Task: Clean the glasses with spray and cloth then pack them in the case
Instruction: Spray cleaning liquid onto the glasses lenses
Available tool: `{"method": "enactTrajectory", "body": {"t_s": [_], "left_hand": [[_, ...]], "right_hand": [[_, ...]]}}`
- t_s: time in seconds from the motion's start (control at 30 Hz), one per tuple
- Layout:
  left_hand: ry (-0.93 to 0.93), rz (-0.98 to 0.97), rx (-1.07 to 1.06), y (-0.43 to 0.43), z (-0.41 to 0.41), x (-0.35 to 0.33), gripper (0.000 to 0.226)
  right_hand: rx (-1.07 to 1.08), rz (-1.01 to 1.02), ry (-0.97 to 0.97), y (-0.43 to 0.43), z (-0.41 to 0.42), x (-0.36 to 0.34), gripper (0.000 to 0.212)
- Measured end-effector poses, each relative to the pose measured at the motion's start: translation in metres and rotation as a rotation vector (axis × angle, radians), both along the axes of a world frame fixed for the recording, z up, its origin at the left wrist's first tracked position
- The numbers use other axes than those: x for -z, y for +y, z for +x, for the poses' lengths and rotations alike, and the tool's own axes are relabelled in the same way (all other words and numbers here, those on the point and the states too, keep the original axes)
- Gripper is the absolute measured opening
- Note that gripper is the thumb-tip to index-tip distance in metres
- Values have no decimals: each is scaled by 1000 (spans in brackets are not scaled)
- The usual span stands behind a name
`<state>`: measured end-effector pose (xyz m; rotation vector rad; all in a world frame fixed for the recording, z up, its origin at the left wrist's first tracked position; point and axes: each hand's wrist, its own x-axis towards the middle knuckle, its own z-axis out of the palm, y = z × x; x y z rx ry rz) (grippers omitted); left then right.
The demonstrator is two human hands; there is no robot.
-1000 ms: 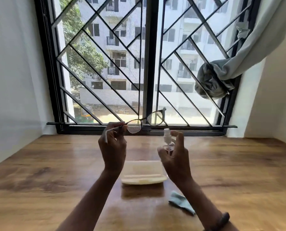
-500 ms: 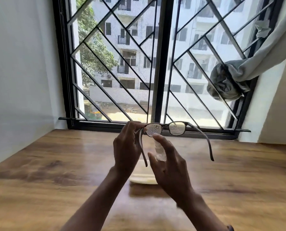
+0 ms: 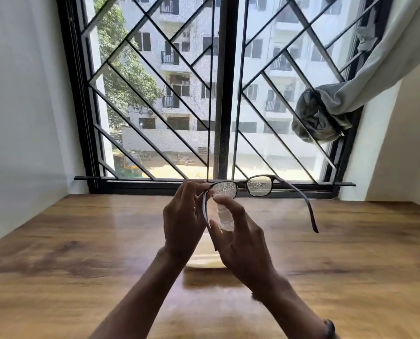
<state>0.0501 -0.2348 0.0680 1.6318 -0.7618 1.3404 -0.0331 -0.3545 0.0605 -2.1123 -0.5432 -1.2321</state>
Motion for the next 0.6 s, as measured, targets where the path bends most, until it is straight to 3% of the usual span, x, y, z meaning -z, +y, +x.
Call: {"method": "enactTrajectory", "body": {"t_s": [0.6], "left_hand": [[39,-58,-47,12,11,-7,8]], "right_hand": [[111,85,-76,-19,7,-3,52]]}}
